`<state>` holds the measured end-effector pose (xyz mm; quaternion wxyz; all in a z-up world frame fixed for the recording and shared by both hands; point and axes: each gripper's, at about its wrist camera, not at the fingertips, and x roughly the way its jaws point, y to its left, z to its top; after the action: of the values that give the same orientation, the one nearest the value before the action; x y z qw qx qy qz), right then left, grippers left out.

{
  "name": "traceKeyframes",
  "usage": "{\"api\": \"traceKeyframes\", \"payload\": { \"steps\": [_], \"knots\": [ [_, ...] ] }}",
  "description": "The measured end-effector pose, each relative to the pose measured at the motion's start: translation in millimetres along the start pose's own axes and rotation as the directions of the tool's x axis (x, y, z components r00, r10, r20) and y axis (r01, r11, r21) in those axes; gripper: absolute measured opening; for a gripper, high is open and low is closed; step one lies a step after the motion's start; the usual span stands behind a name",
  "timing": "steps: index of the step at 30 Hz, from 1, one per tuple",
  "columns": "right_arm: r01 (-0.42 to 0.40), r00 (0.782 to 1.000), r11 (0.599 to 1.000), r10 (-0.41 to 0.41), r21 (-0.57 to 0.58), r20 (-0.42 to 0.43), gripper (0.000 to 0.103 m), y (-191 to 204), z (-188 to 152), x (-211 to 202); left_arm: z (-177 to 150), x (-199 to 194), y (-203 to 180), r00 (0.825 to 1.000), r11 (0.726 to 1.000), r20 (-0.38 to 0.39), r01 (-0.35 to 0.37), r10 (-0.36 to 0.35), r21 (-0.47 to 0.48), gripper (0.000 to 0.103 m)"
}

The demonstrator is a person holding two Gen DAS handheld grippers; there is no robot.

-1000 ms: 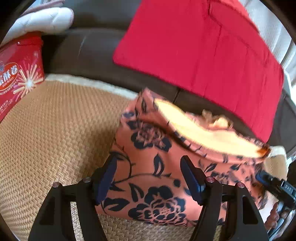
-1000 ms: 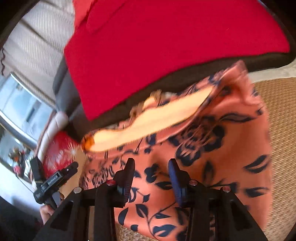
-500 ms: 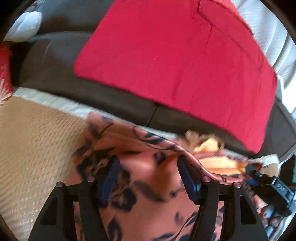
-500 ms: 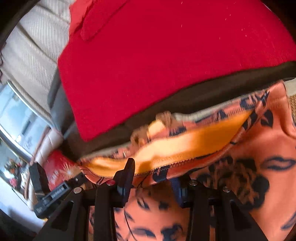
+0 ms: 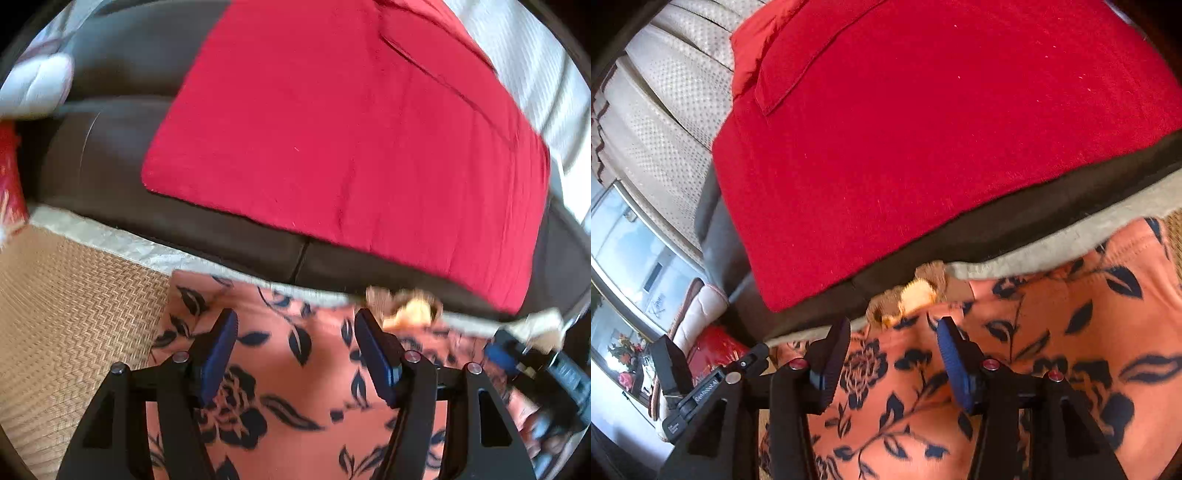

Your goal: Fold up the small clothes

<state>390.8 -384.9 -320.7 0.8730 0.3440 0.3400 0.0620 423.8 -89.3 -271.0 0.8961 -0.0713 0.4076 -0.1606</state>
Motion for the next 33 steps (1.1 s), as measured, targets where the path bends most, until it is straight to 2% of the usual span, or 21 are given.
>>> {"api": "traceKeyframes", "payload": {
  "steps": [3,4,5,6,7,8,9,11,13,17,19,21,24,26,27,28,31,33],
  "knots": [
    [0.070,0.997,0.996,-0.072,-0.054,-0.038,0.053,8,-9,-4,-14,0,-12,0.998,0.996,-0.035,-0.053,0.056,0.070,0.074],
    [0.090,0.993,0.993,-0.095,-0.074,-0.063,0.053,7,-13,-6,-21,5,-16,0.993,0.991,-0.068,-0.088,0.095,0.098,0.078],
    [0.111,0.988,0.990,-0.119,-0.084,-0.097,0.053,6,-18,-2,-28,13,-18,0.986,0.985,-0.103,-0.121,0.134,0.120,0.078],
    [0.142,0.976,0.986,-0.154,-0.088,-0.156,0.053,2,-25,6,-39,25,-17,0.969,0.974,-0.156,-0.170,0.193,0.146,0.078],
    [0.173,0.957,0.981,-0.189,-0.091,-0.219,0.052,-4,-35,15,-47,33,-14,0.957,0.968,-0.186,-0.195,0.223,0.155,0.078],
    [0.177,0.957,0.979,-0.195,-0.098,-0.215,0.050,-7,-41,16,-54,37,-12,0.950,0.964,-0.198,-0.210,0.240,0.160,0.078],
    [0.166,0.966,0.980,-0.183,-0.108,-0.180,0.050,-7,-44,10,-60,34,-11,0.950,0.959,-0.182,-0.222,0.252,0.174,0.078],
    [0.161,0.966,0.984,-0.173,-0.076,-0.193,0.050,-6,-44,-6,-61,23,-12,0.949,0.957,-0.175,-0.232,0.262,0.175,0.078],
    [0.117,0.978,0.993,-0.120,-0.029,-0.173,0.050,-7,-43,-27,-63,-3,-7,0.967,0.972,-0.130,-0.202,0.217,0.121,0.078],
    [0.108,0.989,0.994,-0.106,0.012,-0.108,0.053,-19,-46,-79,-78,-36,6,0.972,0.977,-0.099,-0.207,0.211,0.050,0.078],
    [0.088,0.993,0.994,-0.082,0.067,-0.083,0.053,-32,-53,-102,-84,-44,8,0.967,0.973,-0.112,-0.225,0.229,0.047,0.078],
    [0.102,0.992,0.990,-0.095,0.096,-0.080,0.053,-38,-60,-117,-90,-41,11,0.954,0.963,-0.134,-0.265,0.270,0.050,0.078],
    [0.172,0.977,0.977,-0.153,0.126,-0.149,0.053,-53,-76,-122,-104,-20,14,0.929,0.953,-0.212,-0.294,0.304,0.076,0.080],
    [0.184,0.971,0.969,-0.152,0.168,-0.185,0.051,-66,-84,-117,-105,-29,11,0.932,0.950,-0.187,-0.300,0.310,0.080,0.080],
    [0.168,0.974,0.966,-0.132,0.197,-0.181,0.051,-70,-85,-121,-106,-36,10,0.940,0.956,-0.176,-0.286,0.293,0.062,0.080],
    [0.146,0.981,0.967,-0.114,0.207,-0.159,0.053,-69,-84,-128,-109,-45,13,0.950,0.964,-0.168,-0.263,0.264,0.027,0.080],
    [0.087,0.995,0.981,-0.076,0.173,-0.070,0.053,-60,-81,-156,-119,-67,26,0.964,0.970,-0.164,-0.227,0.211,-0.086,0.080],
    [0.070,0.997,0.978,-0.060,0.196,-0.057,0.053,-65,-84,-167,-123,-81,33,0.970,0.967,-0.139,-0.217,0.198,-0.132,0.080]
  ]
}}
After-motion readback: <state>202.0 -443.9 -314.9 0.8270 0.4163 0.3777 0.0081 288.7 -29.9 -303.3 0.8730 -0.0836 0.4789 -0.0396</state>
